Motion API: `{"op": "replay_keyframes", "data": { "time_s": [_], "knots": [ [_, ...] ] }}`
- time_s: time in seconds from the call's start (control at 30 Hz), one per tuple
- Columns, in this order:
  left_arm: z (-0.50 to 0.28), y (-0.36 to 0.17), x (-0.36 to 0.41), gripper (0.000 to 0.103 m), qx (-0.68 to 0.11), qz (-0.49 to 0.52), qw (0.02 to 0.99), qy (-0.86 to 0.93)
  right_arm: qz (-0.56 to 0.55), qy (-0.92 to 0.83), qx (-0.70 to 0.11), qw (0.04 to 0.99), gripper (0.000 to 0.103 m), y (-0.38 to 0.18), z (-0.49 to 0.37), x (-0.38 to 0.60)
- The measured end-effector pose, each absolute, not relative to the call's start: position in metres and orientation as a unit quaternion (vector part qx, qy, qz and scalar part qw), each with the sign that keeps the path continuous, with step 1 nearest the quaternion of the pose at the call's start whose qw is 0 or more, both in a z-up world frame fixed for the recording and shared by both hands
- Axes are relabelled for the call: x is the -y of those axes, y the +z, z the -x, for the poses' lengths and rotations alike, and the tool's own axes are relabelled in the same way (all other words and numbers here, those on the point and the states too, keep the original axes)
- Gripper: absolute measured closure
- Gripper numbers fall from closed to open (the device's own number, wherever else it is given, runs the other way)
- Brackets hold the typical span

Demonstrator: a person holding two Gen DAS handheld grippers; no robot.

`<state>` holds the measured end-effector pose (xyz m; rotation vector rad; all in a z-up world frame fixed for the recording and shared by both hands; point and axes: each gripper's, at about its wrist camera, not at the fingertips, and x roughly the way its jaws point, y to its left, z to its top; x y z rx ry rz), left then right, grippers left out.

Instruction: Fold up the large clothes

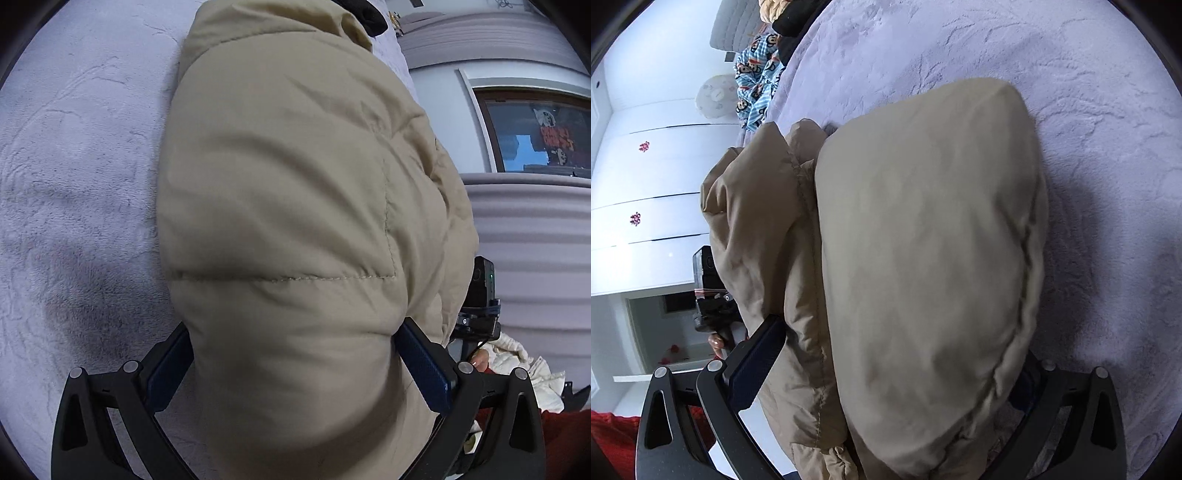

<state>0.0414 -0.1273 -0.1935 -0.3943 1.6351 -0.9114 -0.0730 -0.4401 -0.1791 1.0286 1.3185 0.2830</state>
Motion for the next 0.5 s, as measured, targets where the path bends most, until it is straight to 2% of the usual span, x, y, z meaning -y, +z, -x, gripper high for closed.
{"op": "replay_keyframes", "data": {
  "time_s": [0.17,0.43,0.5],
  "knots": [
    [-0.039,-0.204,0.136,0.0,-0.713,0.17,0.567,-0.377,-0.457,0.122,-0.596,0.649,0.0,-0.192,0.061,0.434],
    [-0.014,-0.17,0.174,0.0,-0.691,0.081,0.63,-0.346,-0.466,0.083,-0.605,0.641,0.0,-0.193,0.065,0.429],
    [-0.01,-0.164,0.18,0.0,-0.686,0.071,0.639,-0.34,-0.469,0.078,-0.605,0.639,0.003,-0.192,0.07,0.43]
  ]
}}
